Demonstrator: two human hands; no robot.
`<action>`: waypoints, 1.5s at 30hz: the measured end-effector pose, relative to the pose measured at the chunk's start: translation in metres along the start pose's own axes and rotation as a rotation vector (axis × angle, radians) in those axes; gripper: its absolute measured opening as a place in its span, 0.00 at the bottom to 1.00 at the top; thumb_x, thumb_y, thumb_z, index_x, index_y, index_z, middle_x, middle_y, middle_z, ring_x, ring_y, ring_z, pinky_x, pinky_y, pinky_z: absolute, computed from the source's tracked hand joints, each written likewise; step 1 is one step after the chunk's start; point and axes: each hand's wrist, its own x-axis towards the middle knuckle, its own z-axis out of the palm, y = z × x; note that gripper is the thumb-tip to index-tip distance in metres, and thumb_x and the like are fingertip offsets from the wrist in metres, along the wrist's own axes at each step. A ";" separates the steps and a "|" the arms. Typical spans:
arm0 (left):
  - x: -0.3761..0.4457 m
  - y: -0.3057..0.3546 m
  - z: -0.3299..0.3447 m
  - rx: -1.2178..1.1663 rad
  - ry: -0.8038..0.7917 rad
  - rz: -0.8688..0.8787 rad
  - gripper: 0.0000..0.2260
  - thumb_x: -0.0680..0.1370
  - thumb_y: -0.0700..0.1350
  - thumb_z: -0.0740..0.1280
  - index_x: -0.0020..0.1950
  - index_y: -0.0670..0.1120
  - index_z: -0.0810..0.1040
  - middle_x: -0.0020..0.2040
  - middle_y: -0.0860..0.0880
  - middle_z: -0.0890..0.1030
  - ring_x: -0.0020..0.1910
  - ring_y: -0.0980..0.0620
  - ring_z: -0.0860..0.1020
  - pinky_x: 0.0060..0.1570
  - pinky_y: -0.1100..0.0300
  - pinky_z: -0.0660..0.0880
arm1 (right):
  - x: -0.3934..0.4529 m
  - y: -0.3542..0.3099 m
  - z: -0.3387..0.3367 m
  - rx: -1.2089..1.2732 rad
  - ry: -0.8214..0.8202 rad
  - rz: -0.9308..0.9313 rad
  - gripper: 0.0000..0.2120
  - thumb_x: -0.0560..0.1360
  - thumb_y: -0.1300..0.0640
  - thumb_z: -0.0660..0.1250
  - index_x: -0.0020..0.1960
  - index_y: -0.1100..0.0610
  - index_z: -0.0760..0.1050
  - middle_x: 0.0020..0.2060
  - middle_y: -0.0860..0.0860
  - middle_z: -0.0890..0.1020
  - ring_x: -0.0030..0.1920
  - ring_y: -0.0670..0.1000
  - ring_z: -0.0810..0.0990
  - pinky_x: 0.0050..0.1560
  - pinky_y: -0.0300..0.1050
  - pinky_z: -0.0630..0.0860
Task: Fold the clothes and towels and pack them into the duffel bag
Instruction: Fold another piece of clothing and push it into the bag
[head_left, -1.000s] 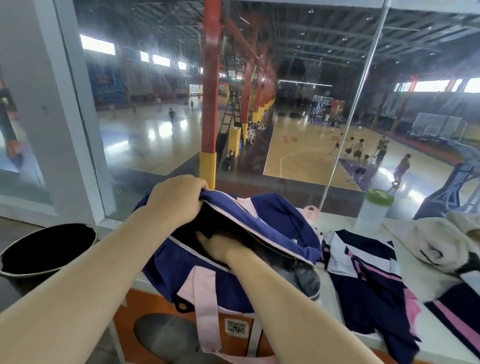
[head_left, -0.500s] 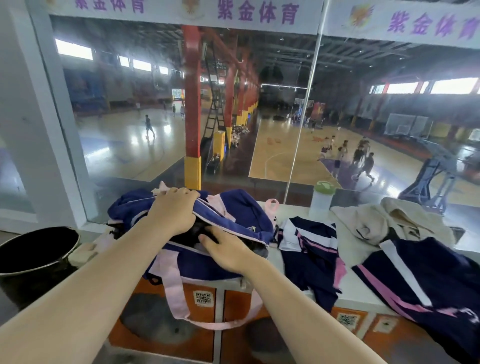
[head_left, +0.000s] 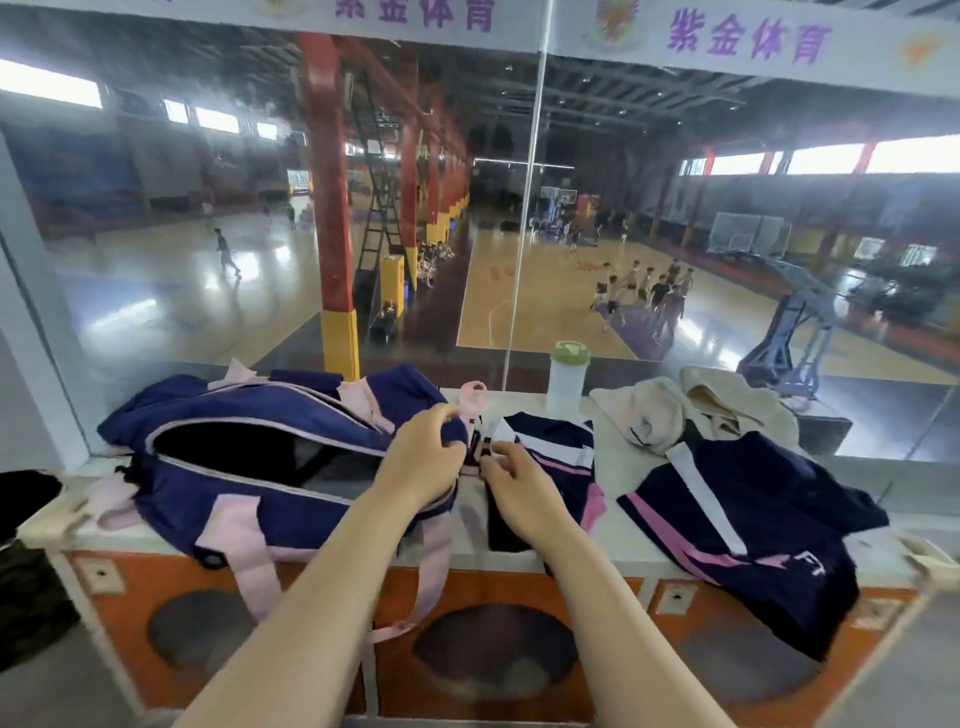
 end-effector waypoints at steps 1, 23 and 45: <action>-0.002 0.002 0.011 -0.051 -0.010 -0.008 0.21 0.78 0.40 0.63 0.71 0.48 0.70 0.68 0.49 0.74 0.66 0.50 0.72 0.61 0.57 0.69 | 0.002 0.008 -0.006 -0.008 0.044 0.019 0.20 0.81 0.49 0.58 0.72 0.52 0.65 0.67 0.50 0.74 0.63 0.51 0.74 0.54 0.40 0.67; -0.007 -0.022 0.087 0.517 -0.127 -0.029 0.16 0.80 0.55 0.56 0.60 0.50 0.77 0.60 0.47 0.76 0.59 0.46 0.73 0.59 0.52 0.68 | 0.039 0.082 -0.027 -0.492 0.159 0.143 0.22 0.77 0.48 0.62 0.67 0.54 0.66 0.64 0.53 0.74 0.64 0.56 0.70 0.63 0.50 0.68; -0.013 -0.018 0.093 0.509 -0.176 0.039 0.23 0.77 0.41 0.57 0.72 0.55 0.69 0.67 0.52 0.76 0.69 0.51 0.67 0.70 0.53 0.54 | 0.030 0.081 -0.010 -0.848 0.123 -0.054 0.17 0.78 0.48 0.60 0.64 0.54 0.67 0.59 0.52 0.77 0.58 0.56 0.75 0.52 0.48 0.72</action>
